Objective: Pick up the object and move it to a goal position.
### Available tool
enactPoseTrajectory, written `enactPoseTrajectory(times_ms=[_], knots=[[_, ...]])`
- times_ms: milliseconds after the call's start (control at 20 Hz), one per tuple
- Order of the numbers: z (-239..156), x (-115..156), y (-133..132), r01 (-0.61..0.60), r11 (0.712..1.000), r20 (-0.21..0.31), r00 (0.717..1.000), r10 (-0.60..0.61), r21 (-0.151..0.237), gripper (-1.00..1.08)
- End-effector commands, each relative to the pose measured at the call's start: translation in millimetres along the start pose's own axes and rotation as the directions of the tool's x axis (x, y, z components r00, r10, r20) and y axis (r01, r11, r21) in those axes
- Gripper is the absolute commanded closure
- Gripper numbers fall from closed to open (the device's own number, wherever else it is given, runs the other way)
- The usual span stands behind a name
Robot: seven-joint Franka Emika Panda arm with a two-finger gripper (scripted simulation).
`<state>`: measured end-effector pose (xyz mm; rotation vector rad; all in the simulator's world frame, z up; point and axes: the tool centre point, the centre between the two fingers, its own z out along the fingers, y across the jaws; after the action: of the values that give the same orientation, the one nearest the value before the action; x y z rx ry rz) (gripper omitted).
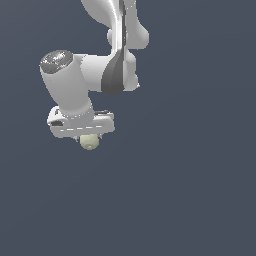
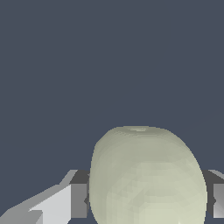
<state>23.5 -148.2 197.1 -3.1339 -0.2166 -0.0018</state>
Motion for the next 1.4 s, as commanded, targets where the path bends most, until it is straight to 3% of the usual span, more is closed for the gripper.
enactPoseTrajectory(times_ms=[0,650,1350], knots=[[-14.9,7.9,11.8,0.001,1.0,0.001,1.0,-0.001,0.0,1.08],[-74.1,41.4,60.9,0.001,1.0,0.001,1.0,-0.001,0.0,1.08],[-114.6,65.9,94.7,0.001,1.0,0.001,1.0,-0.001,0.0,1.08]])
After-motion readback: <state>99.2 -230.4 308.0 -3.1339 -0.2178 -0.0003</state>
